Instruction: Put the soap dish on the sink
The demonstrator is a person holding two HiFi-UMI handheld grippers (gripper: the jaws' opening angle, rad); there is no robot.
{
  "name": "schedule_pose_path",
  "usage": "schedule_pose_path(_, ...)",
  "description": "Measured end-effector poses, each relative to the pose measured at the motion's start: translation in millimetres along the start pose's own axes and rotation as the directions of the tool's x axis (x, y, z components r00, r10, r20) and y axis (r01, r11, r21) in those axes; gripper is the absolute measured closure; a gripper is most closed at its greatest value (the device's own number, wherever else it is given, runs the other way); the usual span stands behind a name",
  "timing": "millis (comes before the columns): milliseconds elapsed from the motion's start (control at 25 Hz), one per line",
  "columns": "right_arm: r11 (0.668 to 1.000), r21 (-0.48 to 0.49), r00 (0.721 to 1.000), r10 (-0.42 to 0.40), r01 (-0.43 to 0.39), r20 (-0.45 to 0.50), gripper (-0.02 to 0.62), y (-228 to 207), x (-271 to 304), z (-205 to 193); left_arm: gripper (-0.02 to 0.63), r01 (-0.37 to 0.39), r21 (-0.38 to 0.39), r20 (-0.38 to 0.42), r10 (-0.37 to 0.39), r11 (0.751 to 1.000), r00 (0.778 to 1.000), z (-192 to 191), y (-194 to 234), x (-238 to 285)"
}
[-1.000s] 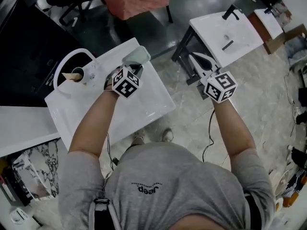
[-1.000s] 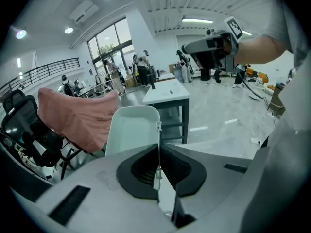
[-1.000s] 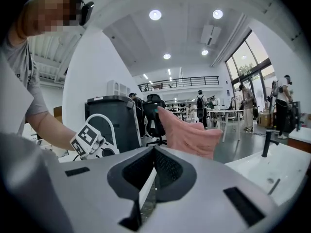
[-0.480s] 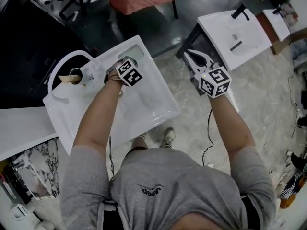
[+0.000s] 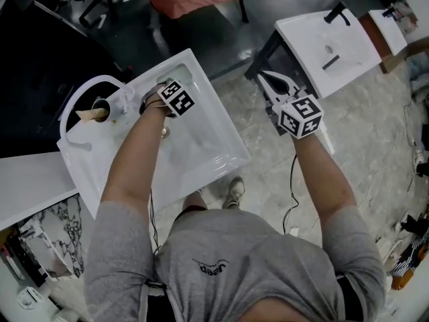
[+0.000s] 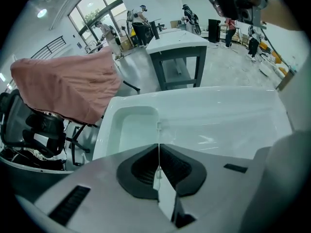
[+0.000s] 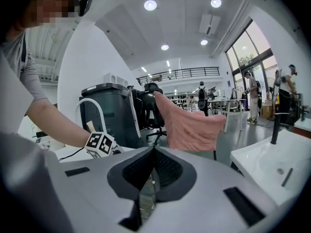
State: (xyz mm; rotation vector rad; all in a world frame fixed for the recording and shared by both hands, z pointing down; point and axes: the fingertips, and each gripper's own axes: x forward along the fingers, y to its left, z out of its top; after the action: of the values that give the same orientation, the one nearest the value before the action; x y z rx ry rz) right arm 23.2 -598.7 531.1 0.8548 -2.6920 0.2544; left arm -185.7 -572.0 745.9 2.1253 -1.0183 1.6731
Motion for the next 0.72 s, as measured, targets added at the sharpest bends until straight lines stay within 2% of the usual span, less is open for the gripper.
schedule_pose_path(440, 1.000, 0.005, 1.000, 0.002, -0.002, -0.003, 0.537, -2.1, -3.9, -6.5, 0.589, 0.040, 0.002, -0.079, -0.040, 0.999, 0.996, -11.7, 8.0, 3.1)
schedule_pose_path(720, 1.000, 0.006, 1.000, -0.002, 0.002, -0.011, 0.537, -1.2, -3.4, -9.5, 0.588, 0.031, 0.017, -0.118, -0.029, 0.999, 0.993, -16.6, 12.7, 4.2)
